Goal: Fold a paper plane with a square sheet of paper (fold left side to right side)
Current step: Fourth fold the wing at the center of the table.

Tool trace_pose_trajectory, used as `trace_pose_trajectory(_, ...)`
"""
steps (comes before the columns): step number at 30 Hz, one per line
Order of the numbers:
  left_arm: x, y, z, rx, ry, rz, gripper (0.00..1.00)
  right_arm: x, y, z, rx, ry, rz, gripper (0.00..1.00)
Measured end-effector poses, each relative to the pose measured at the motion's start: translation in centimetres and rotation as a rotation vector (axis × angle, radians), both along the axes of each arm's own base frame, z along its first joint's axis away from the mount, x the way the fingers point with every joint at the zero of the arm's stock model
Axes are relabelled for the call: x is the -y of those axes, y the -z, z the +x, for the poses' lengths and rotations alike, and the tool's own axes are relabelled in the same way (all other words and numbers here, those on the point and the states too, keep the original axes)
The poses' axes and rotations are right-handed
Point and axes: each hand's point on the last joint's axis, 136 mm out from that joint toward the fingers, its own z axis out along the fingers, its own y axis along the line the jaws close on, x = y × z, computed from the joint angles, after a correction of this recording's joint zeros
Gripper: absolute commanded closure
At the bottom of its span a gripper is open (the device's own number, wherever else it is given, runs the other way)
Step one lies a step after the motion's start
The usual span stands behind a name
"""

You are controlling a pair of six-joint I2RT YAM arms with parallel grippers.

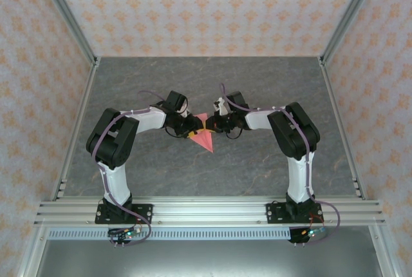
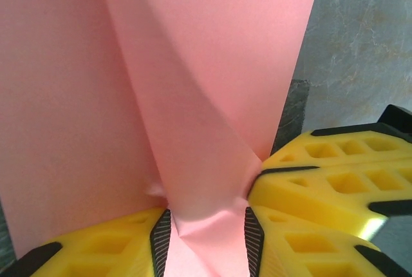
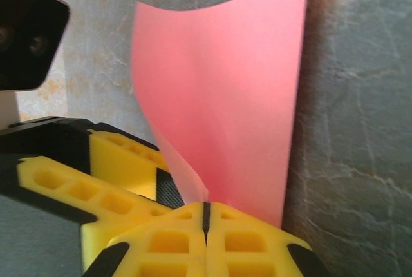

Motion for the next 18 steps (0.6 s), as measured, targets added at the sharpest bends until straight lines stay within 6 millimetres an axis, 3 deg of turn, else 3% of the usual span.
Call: trace_pose_trajectory(18, -0.14, -0.18, 0.13, 0.010, -0.005, 0.008, 0.58, 0.69, 0.70, 0.01, 0.012, 0.007, -0.056, 0.93)
